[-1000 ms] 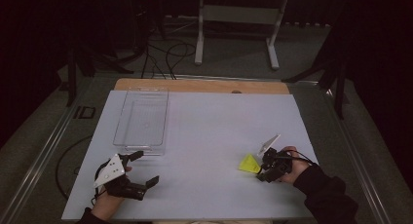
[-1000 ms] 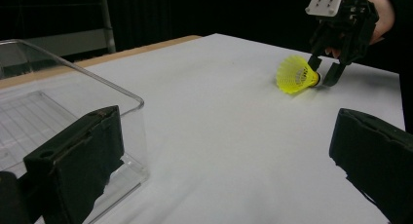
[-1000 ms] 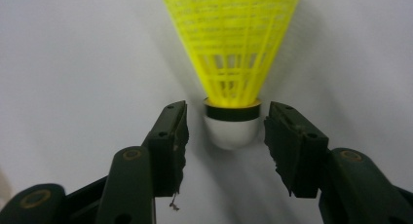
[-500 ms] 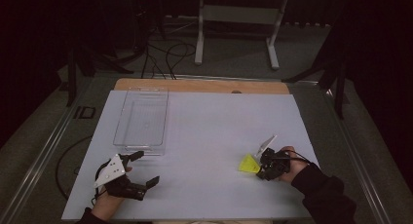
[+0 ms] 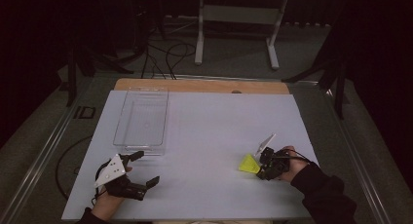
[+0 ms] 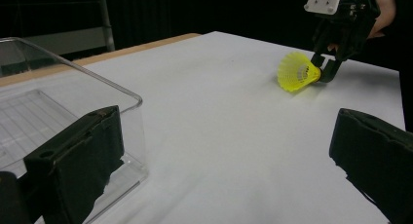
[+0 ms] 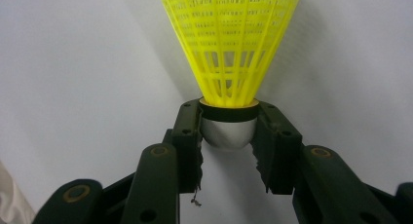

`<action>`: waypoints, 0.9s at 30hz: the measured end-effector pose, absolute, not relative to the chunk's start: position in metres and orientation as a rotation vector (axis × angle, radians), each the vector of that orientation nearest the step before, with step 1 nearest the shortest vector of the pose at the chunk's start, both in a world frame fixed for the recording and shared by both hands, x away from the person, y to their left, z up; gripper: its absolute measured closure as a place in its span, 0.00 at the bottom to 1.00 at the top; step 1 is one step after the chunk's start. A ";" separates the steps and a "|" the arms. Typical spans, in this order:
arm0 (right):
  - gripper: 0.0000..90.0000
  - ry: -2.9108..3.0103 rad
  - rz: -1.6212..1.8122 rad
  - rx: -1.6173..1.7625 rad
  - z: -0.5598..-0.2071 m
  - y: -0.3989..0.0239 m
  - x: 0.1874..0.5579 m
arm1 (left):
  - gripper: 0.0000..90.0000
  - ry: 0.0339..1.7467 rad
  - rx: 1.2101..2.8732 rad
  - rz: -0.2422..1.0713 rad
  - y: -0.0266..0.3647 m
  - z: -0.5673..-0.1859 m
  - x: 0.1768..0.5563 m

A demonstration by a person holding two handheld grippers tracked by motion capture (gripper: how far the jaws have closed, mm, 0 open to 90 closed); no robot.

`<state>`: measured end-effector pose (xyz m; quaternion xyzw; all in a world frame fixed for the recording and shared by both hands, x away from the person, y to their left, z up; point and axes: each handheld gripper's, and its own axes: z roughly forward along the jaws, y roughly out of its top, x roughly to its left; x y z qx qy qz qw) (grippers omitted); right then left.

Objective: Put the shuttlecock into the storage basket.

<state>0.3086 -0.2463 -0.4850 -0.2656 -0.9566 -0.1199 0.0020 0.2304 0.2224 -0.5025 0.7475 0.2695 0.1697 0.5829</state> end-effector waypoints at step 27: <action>0.72 -2.951 -0.388 -0.958 -0.463 -0.232 0.316 | 0.00 0.632 1.746 0.390 0.222 -0.503 0.230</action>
